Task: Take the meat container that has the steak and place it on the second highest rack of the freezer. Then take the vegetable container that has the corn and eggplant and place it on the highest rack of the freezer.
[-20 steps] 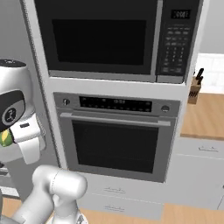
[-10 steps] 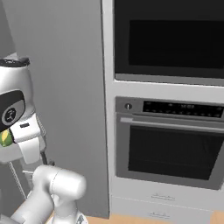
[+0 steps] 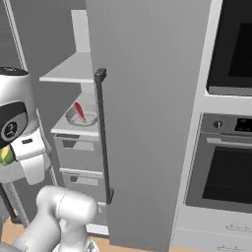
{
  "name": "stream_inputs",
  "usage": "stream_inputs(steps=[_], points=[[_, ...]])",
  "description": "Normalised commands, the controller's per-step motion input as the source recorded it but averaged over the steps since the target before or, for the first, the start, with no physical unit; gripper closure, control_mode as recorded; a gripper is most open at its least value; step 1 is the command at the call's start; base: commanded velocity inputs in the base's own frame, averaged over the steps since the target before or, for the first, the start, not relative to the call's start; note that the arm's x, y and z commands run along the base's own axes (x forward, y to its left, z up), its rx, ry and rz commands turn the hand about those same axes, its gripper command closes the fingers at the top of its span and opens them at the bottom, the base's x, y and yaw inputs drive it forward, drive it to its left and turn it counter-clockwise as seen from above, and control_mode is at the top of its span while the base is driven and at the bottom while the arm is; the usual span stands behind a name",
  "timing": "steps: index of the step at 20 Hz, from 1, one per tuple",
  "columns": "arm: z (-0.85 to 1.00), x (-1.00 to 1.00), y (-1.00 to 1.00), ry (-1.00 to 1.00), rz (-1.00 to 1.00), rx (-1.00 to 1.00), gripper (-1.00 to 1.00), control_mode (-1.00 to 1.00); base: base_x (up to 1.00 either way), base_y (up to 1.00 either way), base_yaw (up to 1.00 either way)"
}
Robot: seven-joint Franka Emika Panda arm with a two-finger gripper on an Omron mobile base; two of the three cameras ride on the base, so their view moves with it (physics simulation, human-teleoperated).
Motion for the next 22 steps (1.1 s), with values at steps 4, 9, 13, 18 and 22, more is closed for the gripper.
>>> stream_inputs(steps=[4, 9, 13, 18, 22], points=[[0.0, 0.0, 0.0, 0.0, 0.0, 0.0, 1.0, 1.0, 0.62, 0.42, -0.06], [0.0, 0.0, 0.0, 0.0, 0.0, 0.0, 1.0, 1.0, 0.96, 0.04, -0.1], [0.0, 0.0, 0.0, 0.0, 0.0, 0.0, 1.0, 1.0, 0.86, 0.1, -0.09], [0.36, -0.05, 0.07, -0.11, -0.09, 0.04, 1.0, -1.0, 0.0, 0.0, 0.0], [0.69, 0.1, 0.11, -0.26, -0.17, 0.02, 1.0, -1.0, 0.0, 0.0, 0.0]])
